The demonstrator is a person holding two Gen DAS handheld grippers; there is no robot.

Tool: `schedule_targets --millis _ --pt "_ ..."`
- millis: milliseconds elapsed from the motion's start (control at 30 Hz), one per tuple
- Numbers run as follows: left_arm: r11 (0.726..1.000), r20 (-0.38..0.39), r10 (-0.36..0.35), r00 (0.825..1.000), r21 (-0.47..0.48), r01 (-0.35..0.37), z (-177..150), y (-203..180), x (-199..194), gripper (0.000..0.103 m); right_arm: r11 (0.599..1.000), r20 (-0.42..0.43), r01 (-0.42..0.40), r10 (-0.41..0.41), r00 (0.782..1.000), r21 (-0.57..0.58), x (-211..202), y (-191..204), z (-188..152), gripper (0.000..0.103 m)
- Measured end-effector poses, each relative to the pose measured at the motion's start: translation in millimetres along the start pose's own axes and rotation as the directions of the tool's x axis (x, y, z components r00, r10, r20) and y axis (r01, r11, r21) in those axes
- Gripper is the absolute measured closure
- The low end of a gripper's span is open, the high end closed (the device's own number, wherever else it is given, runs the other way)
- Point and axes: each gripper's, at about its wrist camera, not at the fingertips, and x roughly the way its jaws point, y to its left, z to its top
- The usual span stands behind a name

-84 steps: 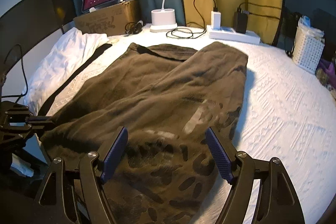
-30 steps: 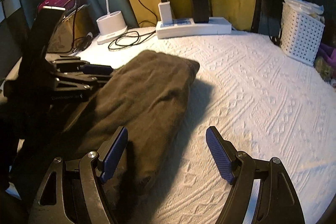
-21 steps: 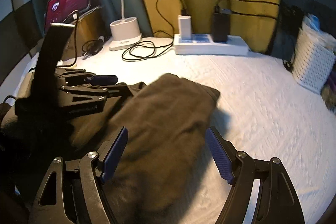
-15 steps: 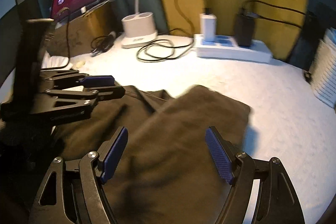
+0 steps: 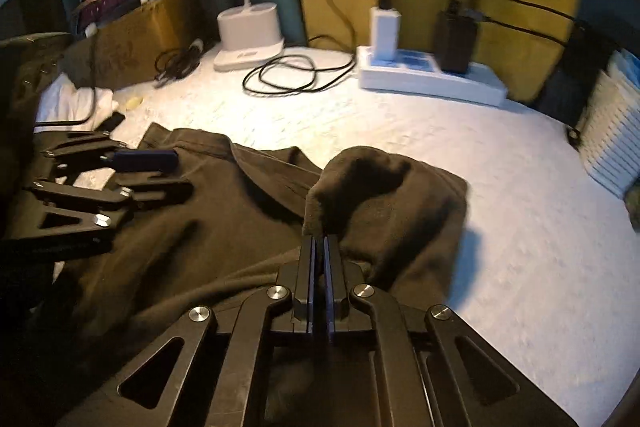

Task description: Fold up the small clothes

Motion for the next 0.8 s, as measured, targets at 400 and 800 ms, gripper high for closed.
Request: schedule_targets --millis 400,800 --pt "0.976 -0.08 0.034 0.996 0.218 -0.016 40.8 -70.2 53.2 0.068 0.986 0.076 -0.043 0.031 0.997 0.162 -45.2 -42.1 -52.1 0.1" --pt "0.994 -0.001 0.059 0.998 0.097 -0.059 55.7 -56.5 39.9 0.068 0.981 0.119 -0.093 0.074 0.99 0.17 -48.7 -48.9 -52.3 0.1"
